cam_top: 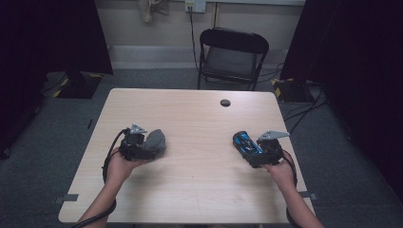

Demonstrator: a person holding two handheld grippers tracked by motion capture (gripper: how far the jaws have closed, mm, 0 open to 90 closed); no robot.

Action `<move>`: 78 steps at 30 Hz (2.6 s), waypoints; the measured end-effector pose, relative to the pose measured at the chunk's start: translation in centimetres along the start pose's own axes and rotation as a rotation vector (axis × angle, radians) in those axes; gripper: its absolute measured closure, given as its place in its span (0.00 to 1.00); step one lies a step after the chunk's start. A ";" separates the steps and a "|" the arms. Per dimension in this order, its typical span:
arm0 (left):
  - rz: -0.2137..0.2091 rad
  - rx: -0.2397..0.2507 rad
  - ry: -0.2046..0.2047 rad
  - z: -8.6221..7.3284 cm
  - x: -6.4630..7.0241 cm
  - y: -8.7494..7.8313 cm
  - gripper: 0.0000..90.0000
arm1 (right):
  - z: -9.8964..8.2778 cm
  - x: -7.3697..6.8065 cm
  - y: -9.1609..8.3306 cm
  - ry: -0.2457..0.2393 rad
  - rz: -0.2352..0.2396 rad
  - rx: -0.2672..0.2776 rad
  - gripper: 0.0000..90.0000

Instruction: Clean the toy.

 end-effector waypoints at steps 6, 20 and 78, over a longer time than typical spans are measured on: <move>-0.032 0.022 0.022 0.5 1.0 0.2 0.18 | 0.1 -0.7 -0.1 -0.026 0.024 0.000 0.14; -0.102 0.008 0.078 -0.1 3.8 1.4 0.17 | -0.1 -2.8 -0.2 -0.090 0.083 -0.022 0.08; -0.302 -0.003 0.259 -3.9 11.6 2.0 0.17 | -1.6 -10.6 -0.1 -0.184 0.251 -0.052 0.08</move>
Point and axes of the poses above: each handheld gripper's, and its own axes: y roughly forward along the jaws, z roughly out of its top, x roughly to its right, the point moved 8 cm from there along y, roughly forward along the jaws, and after that the axes turned 5 degrees about -z, right-handed, at the moved point
